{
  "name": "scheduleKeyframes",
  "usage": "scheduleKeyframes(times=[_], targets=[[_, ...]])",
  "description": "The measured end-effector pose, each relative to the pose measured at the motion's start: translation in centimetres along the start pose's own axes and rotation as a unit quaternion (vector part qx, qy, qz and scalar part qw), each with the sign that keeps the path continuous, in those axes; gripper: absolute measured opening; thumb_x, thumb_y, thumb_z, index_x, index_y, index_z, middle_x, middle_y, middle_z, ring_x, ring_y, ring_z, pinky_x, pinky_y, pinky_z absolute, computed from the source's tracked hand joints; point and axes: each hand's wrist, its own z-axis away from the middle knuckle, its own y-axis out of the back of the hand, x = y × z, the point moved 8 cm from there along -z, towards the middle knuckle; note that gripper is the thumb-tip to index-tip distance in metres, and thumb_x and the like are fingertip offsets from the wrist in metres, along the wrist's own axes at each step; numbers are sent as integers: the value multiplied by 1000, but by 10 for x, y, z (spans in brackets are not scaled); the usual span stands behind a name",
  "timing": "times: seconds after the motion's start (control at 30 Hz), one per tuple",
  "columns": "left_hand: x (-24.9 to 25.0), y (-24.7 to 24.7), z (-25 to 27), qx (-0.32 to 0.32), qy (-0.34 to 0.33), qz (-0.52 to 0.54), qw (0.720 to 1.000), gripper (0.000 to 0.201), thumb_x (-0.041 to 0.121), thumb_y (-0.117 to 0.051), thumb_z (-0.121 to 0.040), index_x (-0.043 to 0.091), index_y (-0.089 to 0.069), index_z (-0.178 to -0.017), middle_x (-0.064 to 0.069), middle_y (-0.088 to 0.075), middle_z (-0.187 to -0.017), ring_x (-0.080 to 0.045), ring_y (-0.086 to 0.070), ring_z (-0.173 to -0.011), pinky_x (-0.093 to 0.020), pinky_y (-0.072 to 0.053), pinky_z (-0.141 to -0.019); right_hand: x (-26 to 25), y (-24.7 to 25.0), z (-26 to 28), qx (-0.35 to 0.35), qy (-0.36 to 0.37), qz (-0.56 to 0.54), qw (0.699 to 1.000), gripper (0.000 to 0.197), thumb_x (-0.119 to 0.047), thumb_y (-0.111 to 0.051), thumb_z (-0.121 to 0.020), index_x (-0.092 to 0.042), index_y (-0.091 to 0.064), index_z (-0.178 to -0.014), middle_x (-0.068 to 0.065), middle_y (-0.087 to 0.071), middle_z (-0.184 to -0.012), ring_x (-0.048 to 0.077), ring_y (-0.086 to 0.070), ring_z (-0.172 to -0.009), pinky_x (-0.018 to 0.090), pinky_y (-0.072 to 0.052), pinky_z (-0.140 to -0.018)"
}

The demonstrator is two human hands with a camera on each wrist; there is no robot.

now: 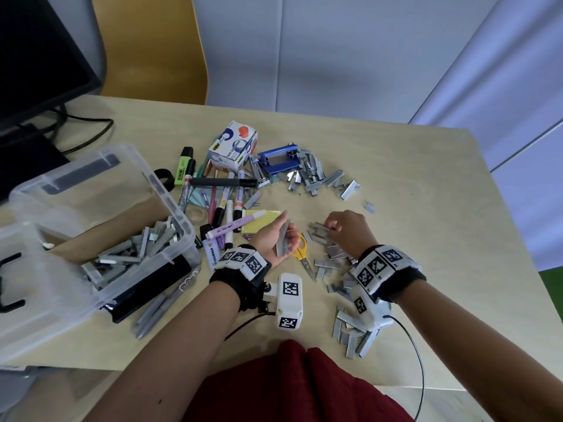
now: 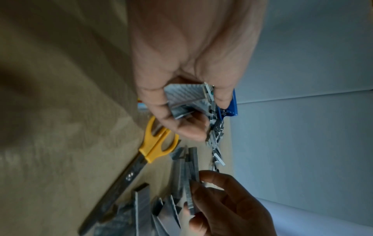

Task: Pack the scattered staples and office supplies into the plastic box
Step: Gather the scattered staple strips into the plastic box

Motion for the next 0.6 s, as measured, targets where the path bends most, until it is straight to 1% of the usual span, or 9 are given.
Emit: scheduleKeyframes(times=[0.1, 0.2, 0.27, 0.37, 0.4, 0.47, 0.5, 0.53, 0.6], targets=[[2, 6, 4, 4, -1, 17, 1000, 41, 36, -39, -99, 8, -43, -69, -5, -50, -46, -14, -50, -34, -15, -39, -38, -7, 1, 1, 4, 0, -26, 1000, 16, -6, -59, -82, -7, -69, -95, 14, -67, -92, 25, -57, -87, 20, -32, -68], [3, 10, 9, 9, 11, 48, 999, 40, 35, -38, -99, 8, -42, -70, -5, -48, -52, -14, -53, -35, -19, -45, -44, -19, 7, 3, 30, 17, -51, 998, 15, -8, -61, -83, -5, -71, -93, 14, -69, -89, 19, -55, -79, 20, -32, -61], [4, 14, 11, 21, 16, 66, 998, 38, 34, -38, -100, 7, -44, -73, -8, -48, -60, -15, -55, -38, -22, -50, -46, -30, 12, 6, 54, 29, -63, 996, 16, -5, -61, -81, -4, -72, -93, 14, -69, -87, 18, -55, -77, 16, -31, -59], [4, 19, 14, 33, 19, 72, 997, 37, 32, -36, -100, 4, -46, -78, -11, -49, -72, -19, -57, -56, -24, -53, -45, -49, 21, 13, 93, 48, -93, 990, 16, -4, -61, -80, -3, -71, -91, 14, -66, -82, 16, -49, -72, 6, -33, -57], [3, 19, 14, 32, 22, 77, 996, 38, 33, -35, -101, 4, -47, -78, -12, -50, -73, -20, -56, -59, -24, -53, -45, -57, 23, 17, 102, 60, -99, 988, 15, -5, -61, -80, -3, -71, -90, 14, -65, -79, 16, -47, -71, 8, -32, -58], [2, 20, 16, 28, 25, 84, 996, 40, 36, -33, -101, 5, -49, -80, -13, -53, -73, -21, -59, -57, -24, -53, -47, -75, 22, 26, 105, 88, -99, 986, 13, -7, -62, -80, -4, -71, -89, 11, -62, -79, 15, -47, -72, 18, -31, -60], [3, 20, 17, 26, 24, 87, 996, 42, 38, -31, -100, 6, -51, -84, -12, -56, -74, -20, -61, -56, -23, -54, -50, -83, 18, 30, 98, 103, -92, 986, 13, -8, -62, -81, -5, -71, -90, 9, -61, -80, 15, -47, -73, 20, -30, -62], [4, 19, 18, 21, 20, 98, 995, 43, 40, -29, -100, 6, -51, -88, -12, -58, -72, -19, -61, -55, -22, -54, -50, -90, 13, 34, 87, 118, -86, 985, 14, -8, -61, -81, -4, -70, -91, 8, -59, -81, 15, -47, -73, 20, -31, -61], [5, 17, 19, 26, 16, 130, 991, 42, 40, -28, -101, 4, -48, -89, -10, -57, -61, -16, -58, -42, -17, -49, -41, -101, 0, 41, 63, 145, -74, 985, 14, -7, -60, -82, -2, -69, -92, 7, -55, -82, 19, -49, -74, 19, -32, -59]])
